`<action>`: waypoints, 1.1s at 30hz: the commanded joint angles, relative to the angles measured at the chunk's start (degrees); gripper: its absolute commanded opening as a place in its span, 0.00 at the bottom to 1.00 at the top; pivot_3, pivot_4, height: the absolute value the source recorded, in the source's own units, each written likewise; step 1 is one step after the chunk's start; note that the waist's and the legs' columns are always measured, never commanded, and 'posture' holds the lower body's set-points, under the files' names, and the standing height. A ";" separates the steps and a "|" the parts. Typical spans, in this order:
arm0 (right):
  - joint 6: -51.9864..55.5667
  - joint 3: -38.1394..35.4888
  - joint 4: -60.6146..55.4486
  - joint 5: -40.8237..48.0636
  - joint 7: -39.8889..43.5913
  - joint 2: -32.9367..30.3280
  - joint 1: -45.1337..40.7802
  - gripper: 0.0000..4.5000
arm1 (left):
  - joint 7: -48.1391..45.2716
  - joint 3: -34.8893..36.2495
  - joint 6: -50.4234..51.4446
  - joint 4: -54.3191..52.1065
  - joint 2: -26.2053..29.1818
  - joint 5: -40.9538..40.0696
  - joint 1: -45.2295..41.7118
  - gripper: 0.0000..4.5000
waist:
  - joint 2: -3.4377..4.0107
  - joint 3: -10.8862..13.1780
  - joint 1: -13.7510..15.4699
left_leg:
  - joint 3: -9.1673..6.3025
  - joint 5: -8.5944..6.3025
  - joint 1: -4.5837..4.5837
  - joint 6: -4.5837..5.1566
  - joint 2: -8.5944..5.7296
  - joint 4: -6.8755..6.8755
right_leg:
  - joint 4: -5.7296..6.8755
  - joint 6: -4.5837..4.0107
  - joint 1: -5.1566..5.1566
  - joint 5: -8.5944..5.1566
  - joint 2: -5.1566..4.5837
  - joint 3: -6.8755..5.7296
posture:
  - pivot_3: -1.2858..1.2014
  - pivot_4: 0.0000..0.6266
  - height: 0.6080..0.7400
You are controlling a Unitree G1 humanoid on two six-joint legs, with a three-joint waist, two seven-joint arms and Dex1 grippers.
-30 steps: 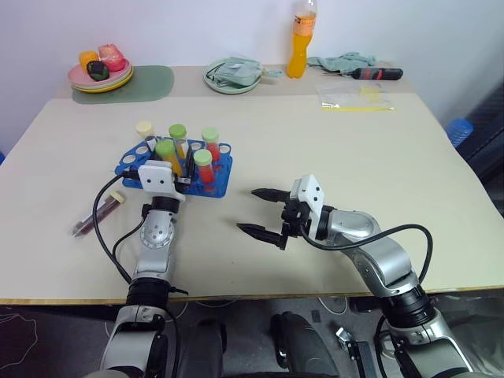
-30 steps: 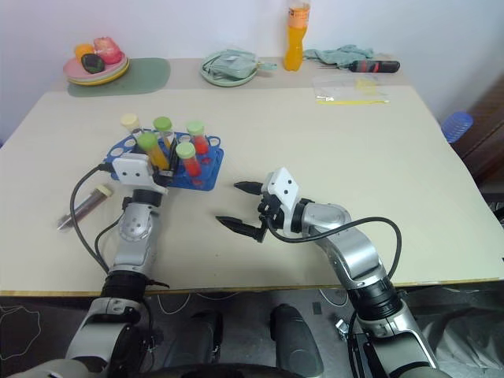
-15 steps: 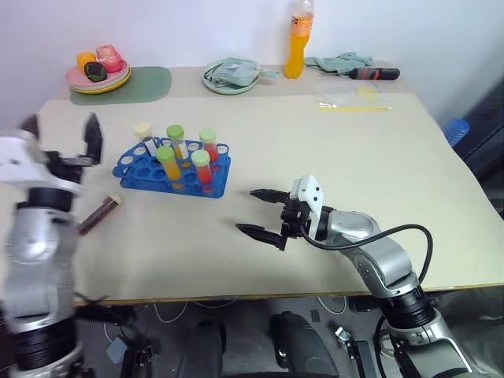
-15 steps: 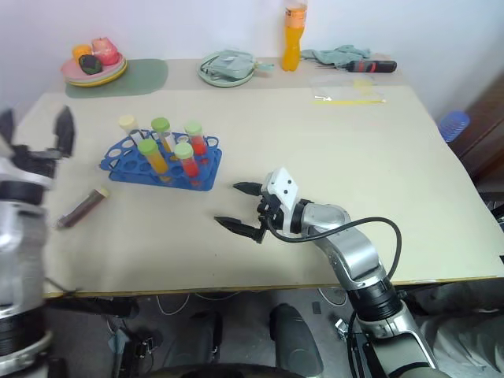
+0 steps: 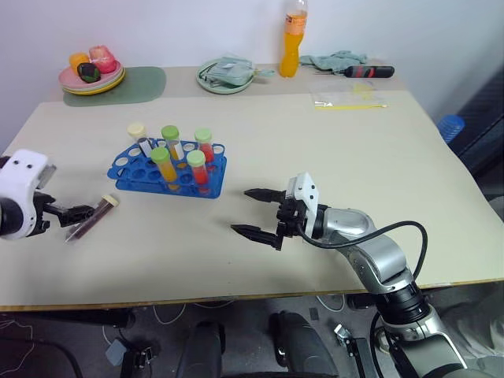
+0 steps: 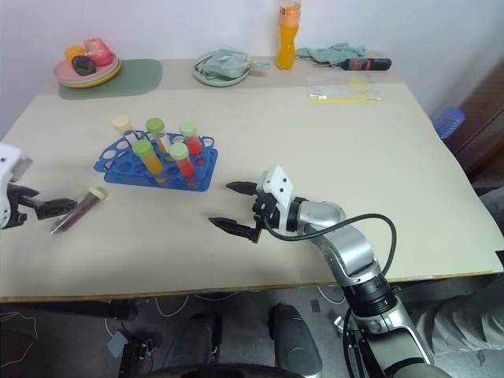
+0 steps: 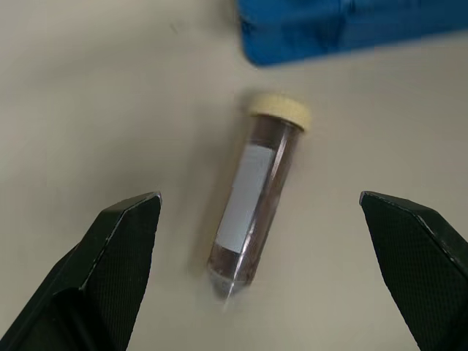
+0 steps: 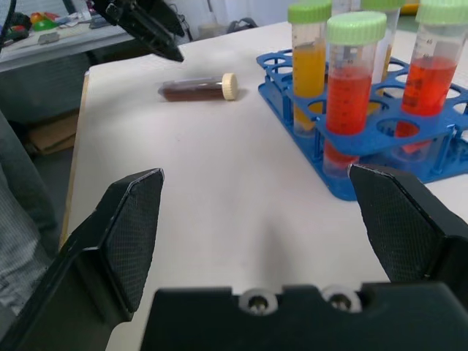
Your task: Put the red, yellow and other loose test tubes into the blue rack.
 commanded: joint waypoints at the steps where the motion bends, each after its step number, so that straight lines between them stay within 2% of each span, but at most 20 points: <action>1: -1.22 -0.45 -1.57 -0.18 -0.46 0.36 0.24 1.00 | -6.77 -9.72 -4.24 6.87 0.72 8.58 -7.04 0.99 | -0.02 -0.01 -0.07 | 0.00 0.00 -0.02 0.00 0.00 0.00 | 0.00 0.00 -0.01 0.00 0.01 0.00 | 0.52 0.24 1.00; 4: -1.08 -0.79 -2.53 -0.29 -1.52 0.44 1.33 1.00 | -13.13 -18.80 -6.04 14.59 -2.85 15.01 -16.11 0.99 | -0.02 -0.01 0.01 | 0.02 0.00 -0.06 0.00 0.00 0.02 | 0.00 0.01 -0.05 0.00 0.01 0.01 | 0.52 0.24 1.00; 9: -1.07 -0.91 -3.13 -0.44 -2.68 0.50 1.83 1.00 | -19.92 -26.47 -9.46 24.99 -8.27 23.62 -25.47 0.99 | -0.05 -0.02 -0.02 | 0.01 0.00 -0.10 0.01 -0.01 0.06 | 0.01 0.01 -0.05 0.01 0.02 0.01 | 0.52 0.24 1.00; 12: -1.15 -0.84 -3.40 -0.57 -3.13 0.41 1.97 1.00 | -23.43 -29.37 -10.97 28.57 -10.17 27.65 -28.27 0.81 | -0.05 -0.02 -0.20 | 0.00 0.00 -0.10 0.01 0.00 0.07 | 0.04 0.02 -0.06 0.01 0.03 0.01 | 0.52 0.24 1.00; 17: -1.09 -0.89 -3.77 -0.67 -3.59 0.19 2.25 1.00 | -26.49 -29.50 -13.25 31.01 -10.41 31.44 -28.91 0.26 | -0.06 -0.03 -0.15 | -0.02 0.00 -0.10 0.02 0.00 0.07 | 0.05 0.02 -0.07 0.01 0.02 0.01 | 0.52 0.24 1.00; 18: -1.08 -0.91 -3.85 -0.67 -3.65 0.13 2.32 1.00 | -26.76 -28.53 -13.40 31.06 -9.98 31.59 -28.83 0.26 | -0.06 -0.03 -0.13 | -0.02 0.00 -0.10 0.02 0.00 0.08 | 0.05 0.02 -0.07 0.01 0.02 0.02 | 0.52 0.24 1.00; 21: -1.02 -1.07 -4.27 -0.62 -3.79 -0.18 2.64 1.00 | -26.07 -23.22 -12.24 31.21 -8.27 30.21 -28.39 0.26 | -0.07 -0.02 -0.12 | -0.03 0.00 -0.11 0.02 0.00 0.09 | 0.05 0.02 -0.06 0.01 0.01 0.01 | 0.52 0.24 1.00; 22: -0.99 -1.20 -4.47 -0.58 -3.83 -0.34 2.82 1.00 | -25.18 -19.35 -12.24 30.38 -7.69 28.45 -27.36 0.26 | -0.08 -0.02 -0.12 | -0.03 0.00 -0.12 0.02 0.00 0.09 | 0.05 0.02 -0.06 0.01 0.01 0.01 | 0.52 0.24 1.00; 25: -1.00 -1.70 -4.90 -0.39 -3.82 -0.88 3.48 1.00 | -18.29 0.67 -15.00 24.97 -10.90 20.65 -22.15 0.26 | -0.11 -0.03 -0.19 | -0.04 -0.01 -0.13 0.04 0.04 0.09 | 0.06 0.02 -0.09 0.01 0.00 0.01 | 0.52 0.24 1.00; 27: -0.87 -1.82 -4.92 -0.24 -3.84 -0.94 3.80 1.00 | -9.98 14.80 -20.10 14.81 -17.71 18.19 -15.83 0.26 | -0.06 -0.02 -0.03 | -0.03 -0.02 -0.11 0.05 0.04 0.09 | 0.05 0.03 -0.09 0.02 -0.04 0.01 | 0.52 0.24 1.00; 29: -0.63 -1.68 -4.55 0.00 -3.55 -0.72 3.76 1.00 | -0.13 26.39 -18.95 0.97 -28.67 14.03 -11.71 0.26 | 0.00 -0.07 0.39 | -0.02 -0.02 -0.10 0.05 0.04 0.12 | 0.05 0.04 -0.05 0.03 -0.13 0.00 | 0.52 0.24 1.00; 30: -0.59 -1.62 -4.27 0.09 -3.32 -0.62 3.59 1.00 | 3.98 28.53 -20.06 -5.39 -33.62 13.49 -9.99 0.26 | -0.05 -0.08 0.53 | -0.03 -0.02 -0.09 0.05 0.04 0.16 | 0.05 0.06 0.00 0.03 -0.24 -0.02 | 0.52 0.24 1.00; 33: -0.72 -1.20 -3.13 -0.05 -2.54 -0.22 2.44 1.00 | 12.05 23.03 -35.52 -19.36 -44.66 21.22 -3.06 0.26 | -0.20 -0.14 0.69 | -0.01 -0.02 -0.14 0.04 0.00 0.25 | 0.04 0.11 0.03 0.07 -0.27 -0.01 | 0.52 0.24 1.00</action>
